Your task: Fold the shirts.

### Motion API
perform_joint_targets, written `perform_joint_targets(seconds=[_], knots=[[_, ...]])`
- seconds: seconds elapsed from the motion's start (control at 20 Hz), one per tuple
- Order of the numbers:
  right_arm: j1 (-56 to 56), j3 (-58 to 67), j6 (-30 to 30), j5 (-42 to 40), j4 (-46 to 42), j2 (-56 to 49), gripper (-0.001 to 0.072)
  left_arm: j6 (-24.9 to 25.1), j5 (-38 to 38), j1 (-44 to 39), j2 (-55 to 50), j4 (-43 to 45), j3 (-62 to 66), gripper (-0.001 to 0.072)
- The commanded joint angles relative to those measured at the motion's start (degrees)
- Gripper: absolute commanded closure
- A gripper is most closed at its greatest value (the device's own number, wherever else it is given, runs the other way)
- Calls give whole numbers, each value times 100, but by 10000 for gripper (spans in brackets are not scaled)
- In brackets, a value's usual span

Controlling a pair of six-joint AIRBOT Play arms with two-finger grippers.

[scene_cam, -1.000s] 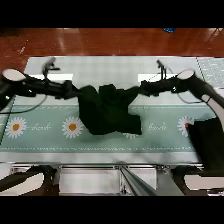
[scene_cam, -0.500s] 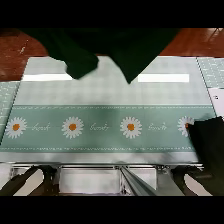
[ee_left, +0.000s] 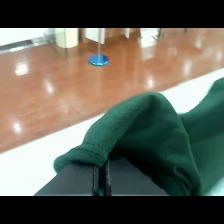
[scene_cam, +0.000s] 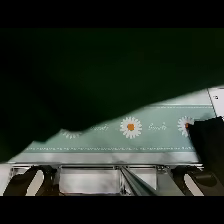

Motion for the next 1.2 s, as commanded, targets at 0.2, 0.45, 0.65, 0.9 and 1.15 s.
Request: perform_joint_targets(seconds=[0.2, 0.45, 0.65, 0.9, 1.15], knots=[[0, -2083, 149, 1064, 188, 208, 688, -116, -619, -789, 413, 334, -2798, 688], [0, -4559, 160, -885, 243, -396, 689, 278, 1628, -791, -28, 308, -5604, 687], [0, -4535, 26, -2155, 584, -2275, 689, 756, 2684, -791, -1530, 170, -5803, 687], [-7, -2887, -107, -2343, 1290, -5007, 688, 872, 3235, -789, -3626, 114, -4347, 687], [-234, -1648, -35, -2339, 2669, -6524, 567, 96, 2916, -831, -5136, 114, -2590, 230]])
